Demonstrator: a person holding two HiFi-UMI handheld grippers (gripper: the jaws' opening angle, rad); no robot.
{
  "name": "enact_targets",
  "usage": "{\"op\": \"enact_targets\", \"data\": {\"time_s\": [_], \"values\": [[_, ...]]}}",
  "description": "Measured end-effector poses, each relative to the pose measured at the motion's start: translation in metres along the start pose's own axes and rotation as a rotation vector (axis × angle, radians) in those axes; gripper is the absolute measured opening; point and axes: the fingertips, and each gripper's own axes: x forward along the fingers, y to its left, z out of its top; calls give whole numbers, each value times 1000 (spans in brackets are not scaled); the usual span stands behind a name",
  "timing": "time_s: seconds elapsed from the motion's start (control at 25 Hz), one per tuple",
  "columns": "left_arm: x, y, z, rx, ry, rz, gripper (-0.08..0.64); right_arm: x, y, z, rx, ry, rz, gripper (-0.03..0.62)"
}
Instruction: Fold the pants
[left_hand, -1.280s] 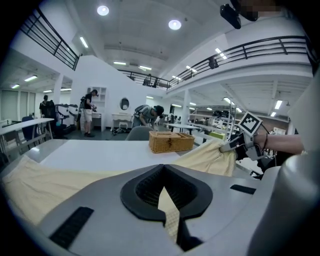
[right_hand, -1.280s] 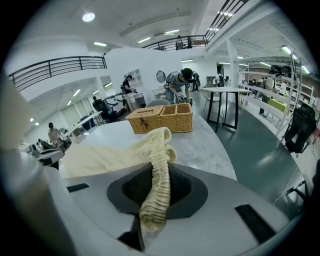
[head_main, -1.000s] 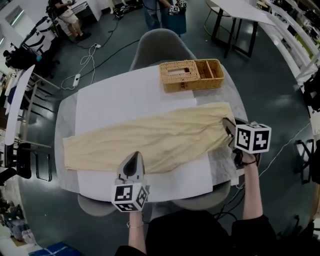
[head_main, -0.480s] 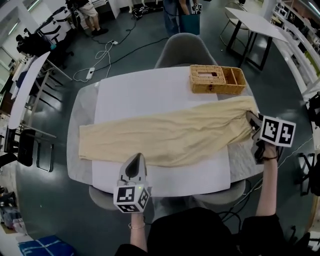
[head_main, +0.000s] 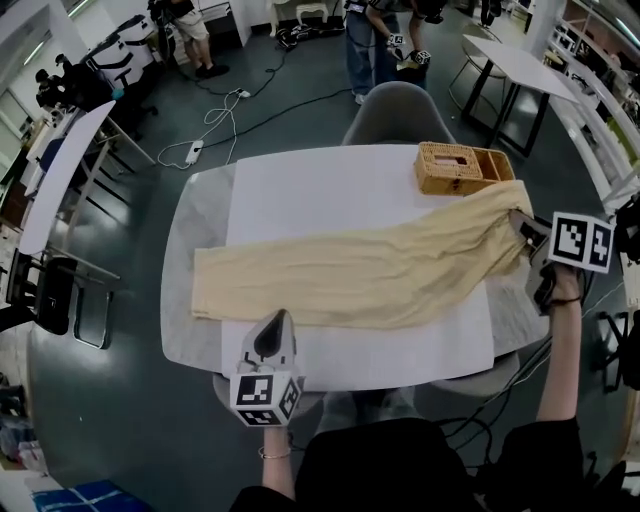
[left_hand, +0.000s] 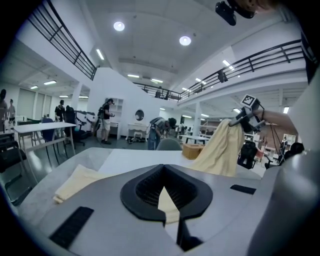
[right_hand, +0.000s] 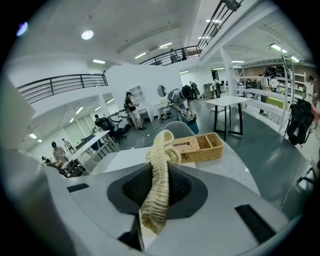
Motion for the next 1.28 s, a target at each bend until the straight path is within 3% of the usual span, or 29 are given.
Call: {"op": "enact_targets", "data": {"time_s": [0.12, 0.48, 0.88, 1.28], "values": [[-8, 20, 0, 2, -6, -14, 14, -2, 32, 7, 23, -22, 43, 64], [-33, 62, 4, 13, -23, -44, 14, -6, 120, 25, -38, -86, 68, 64], [-49, 76, 13, 17, -46, 1, 14, -4, 194, 42, -100, -97, 158, 64], [-56, 77, 21, 14, -61, 70, 14, 20, 247, 50, -59, -77, 360, 64]]}}
